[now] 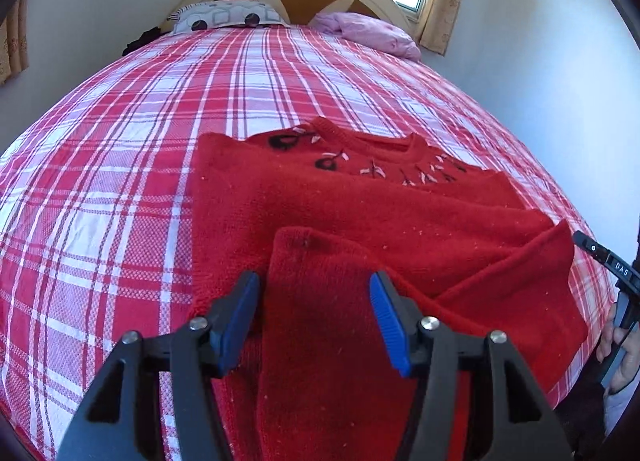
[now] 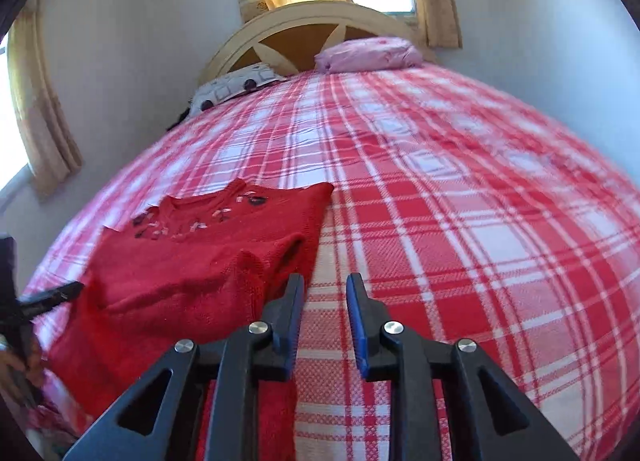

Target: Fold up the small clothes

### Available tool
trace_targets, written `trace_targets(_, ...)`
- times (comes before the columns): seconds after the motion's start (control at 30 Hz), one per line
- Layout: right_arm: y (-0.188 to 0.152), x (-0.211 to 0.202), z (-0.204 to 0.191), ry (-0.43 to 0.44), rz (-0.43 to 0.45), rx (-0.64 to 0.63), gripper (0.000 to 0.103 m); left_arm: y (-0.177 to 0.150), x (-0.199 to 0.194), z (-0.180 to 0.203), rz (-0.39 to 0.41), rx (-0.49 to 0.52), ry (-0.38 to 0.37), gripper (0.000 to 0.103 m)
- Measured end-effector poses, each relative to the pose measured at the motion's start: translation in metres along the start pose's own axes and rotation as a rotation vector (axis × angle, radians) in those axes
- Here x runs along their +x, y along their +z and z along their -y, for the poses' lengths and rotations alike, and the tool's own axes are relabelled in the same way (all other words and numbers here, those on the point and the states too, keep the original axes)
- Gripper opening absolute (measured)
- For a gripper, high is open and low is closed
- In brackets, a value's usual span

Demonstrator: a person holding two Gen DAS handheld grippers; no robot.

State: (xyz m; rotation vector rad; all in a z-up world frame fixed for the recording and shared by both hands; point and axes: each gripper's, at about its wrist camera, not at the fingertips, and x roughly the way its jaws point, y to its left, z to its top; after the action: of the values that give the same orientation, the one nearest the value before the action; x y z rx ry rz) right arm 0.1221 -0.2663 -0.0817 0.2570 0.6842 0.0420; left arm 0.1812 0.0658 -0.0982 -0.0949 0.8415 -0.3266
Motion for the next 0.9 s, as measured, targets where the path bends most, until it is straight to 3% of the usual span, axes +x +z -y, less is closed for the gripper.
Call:
trace_targets(0.1, 0.014, 0.012, 0.008, 0.104, -0.03, 0.081, 0.034, 0.006, -0.009, -0.001, 0.044, -0.034, -0.035, 0.061)
trace_targets(0.13, 0.02, 0.021, 0.007, 0.117, -0.041, 0.086, 0.044, 0.008, -0.009, -0.001, 0.049, -0.03, -0.025, 0.063)
trace_targets(0.2, 0.027, 0.038, 0.001, 0.116, -0.067, 0.063, 0.047, 0.01, -0.003, 0.001, 0.036, -0.016, -0.005, 0.064)
trace_targets(0.27, 0.032, 0.067, -0.006, 0.122, -0.15, 0.031, 0.047, 0.009, 0.002, 0.001, 0.019, -0.008, -0.008, 0.064)
trace_targets(0.3, 0.031, 0.076, -0.009, 0.131, -0.182, 0.017, 0.046, 0.008, 0.004, 0.002, 0.016, -0.004, -0.007, 0.064)
trace_targets(0.37, 0.031, 0.089, -0.026, 0.107, -0.221, -0.071, 0.014, 0.006, 0.006, 0.003, 0.007, 0.005, -0.01, 0.064)
trace_targets(0.47, 0.042, 0.086, -0.045, 0.069, -0.157, -0.158, 0.013, 0.003, 0.007, 0.004, 0.006, 0.026, -0.023, 0.063)
trace_targets(0.6, 0.062, 0.085, -0.038, 0.014, -0.062, -0.137, 0.013, 0.003, 0.01, 0.001, -0.003, 0.008, -0.042, 0.057)
trace_targets(0.73, 0.052, 0.11, -0.013, 0.049, -0.164, -0.072, 0.013, -0.002, 0.014, -0.002, -0.019, -0.008, -0.047, 0.045)
trace_targets(0.8, 0.05, 0.103, 0.0, 0.087, -0.155, -0.005, 0.013, -0.004, 0.013, -0.004, -0.017, -0.007, -0.053, 0.044)
trace_targets(0.83, 0.049, 0.095, 0.007, 0.108, -0.138, 0.044, 0.018, -0.005, 0.013, -0.004, -0.017, -0.009, -0.057, 0.044)
trace_targets(0.9, 0.044, 0.077, 0.018, 0.17, -0.102, 0.122, 0.042, -0.004, 0.013, -0.005, -0.021, -0.018, -0.063, 0.044)
